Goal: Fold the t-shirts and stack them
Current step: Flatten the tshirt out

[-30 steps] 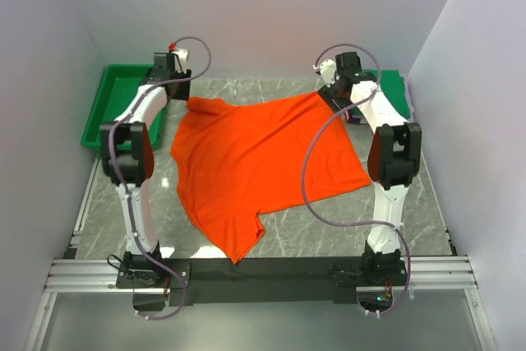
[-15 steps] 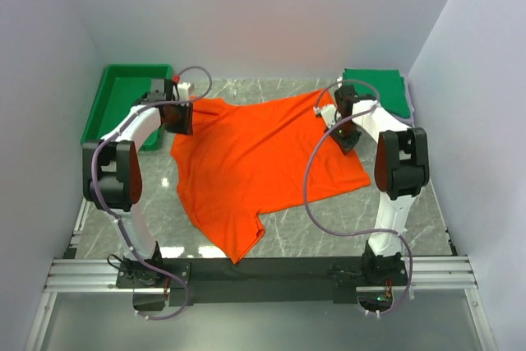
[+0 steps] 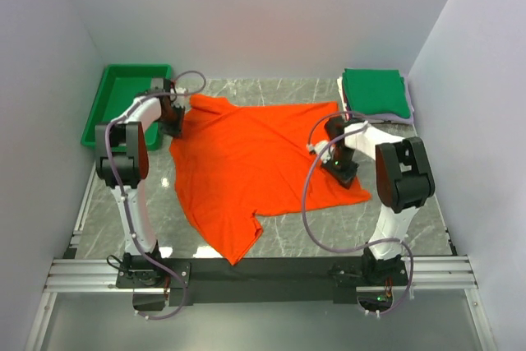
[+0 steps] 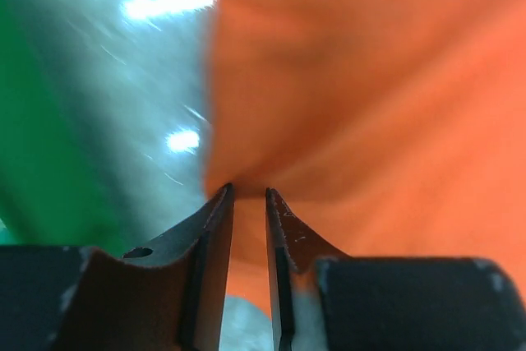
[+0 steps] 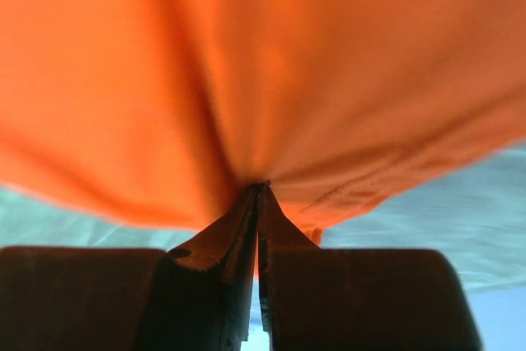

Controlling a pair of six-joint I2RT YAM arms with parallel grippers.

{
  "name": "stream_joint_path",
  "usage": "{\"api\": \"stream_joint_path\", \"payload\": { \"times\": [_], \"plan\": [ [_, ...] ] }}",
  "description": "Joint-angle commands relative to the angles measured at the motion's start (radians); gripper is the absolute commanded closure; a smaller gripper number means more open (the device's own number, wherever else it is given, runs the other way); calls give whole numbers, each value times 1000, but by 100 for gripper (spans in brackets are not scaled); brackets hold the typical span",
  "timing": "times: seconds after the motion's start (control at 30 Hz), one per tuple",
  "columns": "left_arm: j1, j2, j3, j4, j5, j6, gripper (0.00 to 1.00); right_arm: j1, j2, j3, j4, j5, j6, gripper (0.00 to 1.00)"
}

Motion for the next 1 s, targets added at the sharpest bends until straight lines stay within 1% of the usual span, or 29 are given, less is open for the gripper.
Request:
{"api": "stream_joint_path", "payload": {
  "times": [0.0, 0.03, 0.07, 0.1, 0.13, 0.17, 0.2, 0.23, 0.27, 0.3, 0.33, 0.37, 0.4, 0.43, 0.47, 0.53, 0.57, 0.6, 0.63, 0.67, 0.73, 0.77, 0.8, 0.9, 0.97],
  "plan": [
    [29, 112, 177, -34, -55, 64, 72, 92, -69, -89, -82, -104, -2, 91],
    [29, 133, 220, -52, -51, 76, 71, 126, -82, -106, -114, -127, -6, 91],
    [29, 153, 301, -59, -54, 81, 70, 144, -103, -108, -133, -177, -11, 91],
    [29, 184, 343, -69, -49, 79, 69, 153, -116, -108, -159, -194, -17, 90],
    [30, 193, 387, -114, 1, 82, 65, 158, -125, -94, -162, -205, -16, 90],
    [30, 190, 433, -126, 21, 84, 63, 154, -142, -82, -160, -201, -10, 89],
    [30, 149, 429, -129, 49, 88, 60, 144, -145, -65, -157, -167, -3, 89],
    [30, 117, 411, -131, 92, 101, 55, 129, -146, -21, -157, -152, -2, 89],
    [30, 73, 332, -123, 182, 119, 53, 96, -143, 6, -159, -140, 4, 89],
    [29, -31, 276, -106, 213, 147, 51, 74, -139, 35, -173, -132, 12, 88],
    [29, -84, 218, -99, 250, 168, 48, 59, -133, 88, -180, -129, 12, 88],
    [27, -133, 114, -99, 305, 186, 47, 37, -122, 108, -180, -115, 14, 88],
    [27, -215, 71, -111, 331, 226, 47, 31, -117, 125, -179, -94, 11, 88],
    [27, -248, 34, -146, 369, 266, 48, 29, -113, 145, -177, -81, 7, 88],
    [29, -279, -38, -204, 417, 304, 48, 29, -102, 150, -173, -72, 6, 88],
    [29, -362, -115, -255, 451, 398, 49, 29, -91, 156, -168, -83, -6, 87],
    [24, -385, -190, -279, 460, 432, 50, 29, -77, 155, -167, -84, -5, 87],
    [15, -429, -225, -312, 457, 482, 51, 29, -70, 148, -160, -89, -2, 87],
    [15, -452, -262, -318, 453, 499, 52, 28, -62, 145, -156, -93, 0, 87],
    [-17, -495, -329, -321, 436, 524, 52, 29, -47, 133, -145, -95, 9, 87],
    [-42, -536, -394, -315, 419, 539, 53, 28, -28, 112, -125, -89, 14, 87],
    [-57, -556, -455, -306, 407, 546, 53, 29, -22, 101, -113, -68, 18, 87],
    [-92, -589, -483, -281, 372, 544, 54, 28, -18, 84, -93, -61, 21, 87],
    [-160, -610, -572, -240, 306, 526, 55, 26, 1, 55, -67, -34, 27, 87],
    [-177, -603, -620, -221, 240, 532, 55, 26, 9, 41, -56, -18, 24, 87]
  ]
}}
